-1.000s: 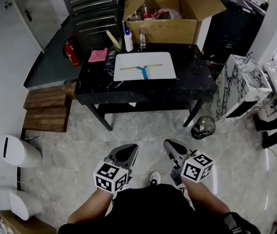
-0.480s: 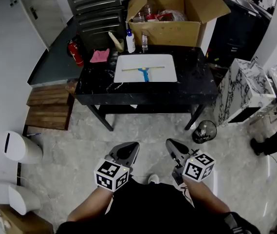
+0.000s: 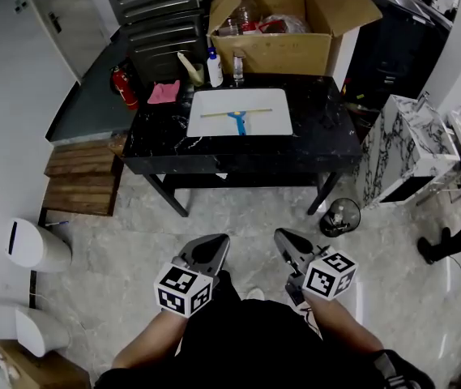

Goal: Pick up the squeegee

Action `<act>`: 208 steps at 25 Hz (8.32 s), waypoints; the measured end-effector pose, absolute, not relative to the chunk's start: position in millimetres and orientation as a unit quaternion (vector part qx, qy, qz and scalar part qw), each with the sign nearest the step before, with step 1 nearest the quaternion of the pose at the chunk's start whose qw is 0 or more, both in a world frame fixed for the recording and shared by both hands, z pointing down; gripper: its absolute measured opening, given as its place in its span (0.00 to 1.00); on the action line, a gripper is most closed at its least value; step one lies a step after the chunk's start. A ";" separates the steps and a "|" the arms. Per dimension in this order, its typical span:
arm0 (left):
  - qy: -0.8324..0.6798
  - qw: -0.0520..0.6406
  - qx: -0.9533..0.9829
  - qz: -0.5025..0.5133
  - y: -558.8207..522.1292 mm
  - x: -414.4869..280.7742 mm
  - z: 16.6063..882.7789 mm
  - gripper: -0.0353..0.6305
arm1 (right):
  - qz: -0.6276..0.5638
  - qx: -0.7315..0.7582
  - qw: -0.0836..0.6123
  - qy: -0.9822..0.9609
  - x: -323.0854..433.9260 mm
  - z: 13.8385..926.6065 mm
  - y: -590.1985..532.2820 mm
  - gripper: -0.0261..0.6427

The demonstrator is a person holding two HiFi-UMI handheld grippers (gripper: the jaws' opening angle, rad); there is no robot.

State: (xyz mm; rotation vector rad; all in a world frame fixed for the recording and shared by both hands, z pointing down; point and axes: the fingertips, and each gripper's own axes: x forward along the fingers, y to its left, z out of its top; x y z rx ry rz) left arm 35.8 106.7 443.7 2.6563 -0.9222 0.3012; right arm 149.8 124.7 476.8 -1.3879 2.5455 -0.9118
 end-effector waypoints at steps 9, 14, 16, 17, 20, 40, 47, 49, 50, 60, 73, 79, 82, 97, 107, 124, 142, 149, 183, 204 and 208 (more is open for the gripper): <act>-0.309 0.155 0.933 0.103 86.1 44.3 444.7 0.08 | -0.296 -0.470 0.050 0.830 156.9 478.4 111.3 0.05; -0.301 0.149 0.938 0.091 69.7 54.6 434.3 0.08 | -0.303 -0.474 0.042 0.826 162.2 485.8 101.3 0.05; -0.297 0.150 0.939 0.093 65.4 55.3 436.4 0.08 | -0.303 -0.474 0.038 0.826 160.7 487.0 94.9 0.05; -0.296 0.151 0.938 0.096 63.4 54.3 439.2 0.08 | -0.302 -0.474 0.036 0.826 159.6 487.1 91.0 0.05; -0.297 0.157 0.936 0.103 52.8 50.1 446.9 0.08 | -0.300 -0.472 0.037 0.828 158.0 488.7 76.8 0.05; -0.285 0.166 0.937 0.115 -95.7 49.6 457.0 0.08 | -0.299 -0.488 -0.011 0.820 149.0 492.4 -57.3 0.05; -0.261 0.171 0.942 0.120 -158.1 49.6 455.4 0.08 | -0.295 -0.506 -0.003 0.810 145.1 485.0 -121.7 0.05; -0.250 0.171 0.945 0.120 -171.6 49.4 455.2 0.08 | -0.298 -0.514 -0.006 0.804 143.5 484.7 -134.1 0.05; -0.247 0.172 0.946 0.120 -179.3 48.2 455.8 0.08 | -0.298 -0.517 -0.007 0.802 142.0 484.2 -140.3 0.05; -0.229 0.178 0.950 0.114 -243.6 37.1 456.2 0.08 | -0.307 -0.528 -0.024 0.792 125.3 489.3 -209.3 0.05; -0.203 0.171 0.957 0.119 -293.0 22.2 463.0 0.08 | -0.285 -0.557 -0.067 0.777 120.3 497.1 -254.0 0.05; -0.204 0.177 0.956 0.118 -297.0 23.8 468.0 0.08 | -0.288 -0.567 -0.106 0.765 134.3 508.4 -258.5 0.05; -0.213 0.182 0.952 0.122 -299.0 24.4 473.6 0.08 | -0.291 -0.563 -0.115 0.765 141.3 511.5 -263.9 0.05; -0.316 0.204 0.918 0.125 -333.1 24.8 480.6 0.08 | -0.279 -0.512 -0.193 0.789 176.8 548.0 -328.7 0.05; -0.376 0.218 0.893 0.117 -339.4 10.9 484.1 0.08 | -0.293 -0.475 -0.254 0.790 180.1 585.8 -380.2 0.07; -0.448 0.228 0.857 0.112 -335.0 -24.8 481.1 0.08 | -0.343 -0.450 -0.345 0.749 187.5 687.4 -426.4 0.18; -0.501 0.236 0.825 0.110 -319.2 -63.2 481.8 0.08 | -0.433 -0.482 -0.329 0.687 189.3 740.9 -445.1 0.34; -0.512 0.238 0.818 0.110 -318.6 -70.7 481.8 0.08 | -0.437 -0.477 -0.344 0.680 183.2 754.5 -447.8 0.34; -0.437 0.224 0.865 0.105 -332.9 -71.6 484.3 0.08 | -0.431 -0.506 -0.241 0.707 183.1 684.7 -424.8 0.24; -0.315 0.170 0.930 0.080 -320.1 -39.5 455.2 0.08 | -0.388 -0.560 -0.039 0.731 157.4 521.1 -336.7 0.24; -0.293 0.160 0.940 0.078 -315.4 -34.2 449.0 0.08 | -0.377 -0.571 -0.024 0.729 151.9 508.4 -319.6 0.24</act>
